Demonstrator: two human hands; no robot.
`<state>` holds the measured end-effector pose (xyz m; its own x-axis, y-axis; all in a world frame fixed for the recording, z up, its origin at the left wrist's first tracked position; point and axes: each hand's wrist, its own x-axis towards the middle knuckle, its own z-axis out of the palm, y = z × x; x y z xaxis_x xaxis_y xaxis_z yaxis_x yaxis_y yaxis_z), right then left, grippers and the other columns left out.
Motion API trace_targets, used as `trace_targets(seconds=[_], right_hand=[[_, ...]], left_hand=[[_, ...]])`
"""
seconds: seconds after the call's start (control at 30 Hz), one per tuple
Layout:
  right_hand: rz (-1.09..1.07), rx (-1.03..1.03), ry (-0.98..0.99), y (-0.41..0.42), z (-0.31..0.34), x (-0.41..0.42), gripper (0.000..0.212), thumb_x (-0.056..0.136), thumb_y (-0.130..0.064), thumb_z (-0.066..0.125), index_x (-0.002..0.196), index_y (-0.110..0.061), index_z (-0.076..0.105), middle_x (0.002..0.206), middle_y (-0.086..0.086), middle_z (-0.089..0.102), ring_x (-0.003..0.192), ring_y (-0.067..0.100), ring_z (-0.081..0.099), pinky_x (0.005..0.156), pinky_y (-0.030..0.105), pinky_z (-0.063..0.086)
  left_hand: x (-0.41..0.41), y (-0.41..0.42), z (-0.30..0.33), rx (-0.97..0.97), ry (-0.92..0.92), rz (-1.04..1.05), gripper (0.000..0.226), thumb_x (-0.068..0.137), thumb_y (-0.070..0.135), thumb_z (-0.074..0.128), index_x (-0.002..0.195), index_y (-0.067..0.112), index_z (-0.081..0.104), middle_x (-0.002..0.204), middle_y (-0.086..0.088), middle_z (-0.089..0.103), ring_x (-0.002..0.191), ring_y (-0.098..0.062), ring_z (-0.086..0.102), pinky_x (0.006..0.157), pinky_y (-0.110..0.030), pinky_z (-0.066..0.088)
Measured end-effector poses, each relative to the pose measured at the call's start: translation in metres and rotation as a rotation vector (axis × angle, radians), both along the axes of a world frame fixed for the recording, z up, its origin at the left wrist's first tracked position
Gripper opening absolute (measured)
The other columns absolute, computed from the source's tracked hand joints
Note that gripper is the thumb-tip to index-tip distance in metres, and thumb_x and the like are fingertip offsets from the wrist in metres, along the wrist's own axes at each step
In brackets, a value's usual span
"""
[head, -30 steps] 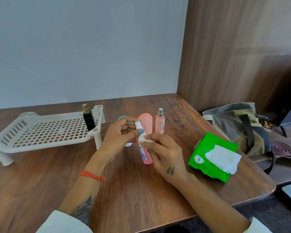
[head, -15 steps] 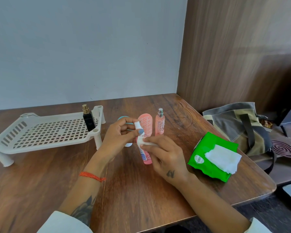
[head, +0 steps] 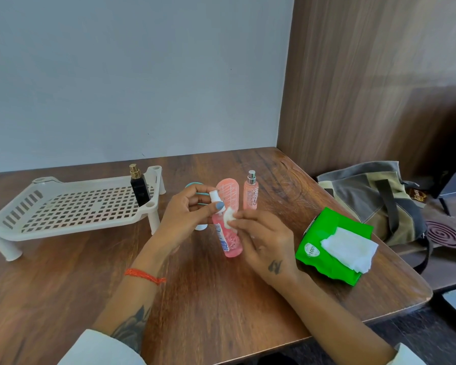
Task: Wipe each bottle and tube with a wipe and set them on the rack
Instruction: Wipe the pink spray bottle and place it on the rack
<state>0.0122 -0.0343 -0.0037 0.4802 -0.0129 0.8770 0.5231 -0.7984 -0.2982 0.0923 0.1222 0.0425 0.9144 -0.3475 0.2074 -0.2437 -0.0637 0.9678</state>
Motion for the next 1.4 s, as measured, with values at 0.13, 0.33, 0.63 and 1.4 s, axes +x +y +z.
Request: trace_targets(seconds=[0.13, 0.33, 0.63, 1.4], right_hand=[[0.018, -0.242, -0.025, 0.006, -0.001, -0.002, 0.018, 0.074, -0.004, 0.062, 0.084, -0.013, 0.075, 0.093, 0.001, 0.070, 0.083, 0.019, 0.063, 0.068, 0.027, 0.052], [-0.043, -0.131, 0.052, 0.003, -0.004, 0.002, 0.015, 0.075, -0.007, 0.068, 0.087, -0.013, 0.074, 0.095, 0.001, 0.070, 0.087, 0.015, 0.063, 0.073, 0.026, 0.053], [-0.014, 0.096, 0.051, -0.002, 0.004, 0.000, 0.019, 0.077, -0.006, 0.070, 0.095, -0.013, 0.071, 0.096, -0.002, 0.068, 0.089, 0.009, 0.061, 0.076, 0.025, 0.050], [0.038, -0.096, 0.111, 0.003, 0.000, -0.002, 0.028, 0.076, -0.008, 0.069, 0.103, -0.010, 0.069, 0.102, 0.005, 0.068, 0.095, 0.014, 0.060, 0.081, 0.020, 0.049]], left_hand=[[0.000, -0.001, 0.000, -0.010, 0.003, 0.007, 0.026, 0.079, 0.012, 0.071, 0.102, 0.021, 0.061, 0.099, -0.003, 0.071, 0.090, -0.018, 0.069, 0.077, -0.036, 0.059], [-0.001, 0.000, 0.000, -0.009, -0.003, -0.006, 0.025, 0.080, 0.012, 0.070, 0.101, 0.022, 0.062, 0.098, -0.002, 0.070, 0.089, -0.017, 0.069, 0.074, -0.032, 0.059], [0.000, 0.001, 0.000, -0.004, 0.015, -0.020, 0.025, 0.081, 0.013, 0.069, 0.103, 0.021, 0.062, 0.097, -0.002, 0.072, 0.088, -0.018, 0.070, 0.072, -0.032, 0.058], [0.000, 0.001, 0.000, 0.007, 0.005, -0.030, 0.028, 0.082, 0.012, 0.068, 0.108, 0.023, 0.061, 0.104, -0.002, 0.070, 0.094, -0.018, 0.068, 0.080, -0.033, 0.058]])
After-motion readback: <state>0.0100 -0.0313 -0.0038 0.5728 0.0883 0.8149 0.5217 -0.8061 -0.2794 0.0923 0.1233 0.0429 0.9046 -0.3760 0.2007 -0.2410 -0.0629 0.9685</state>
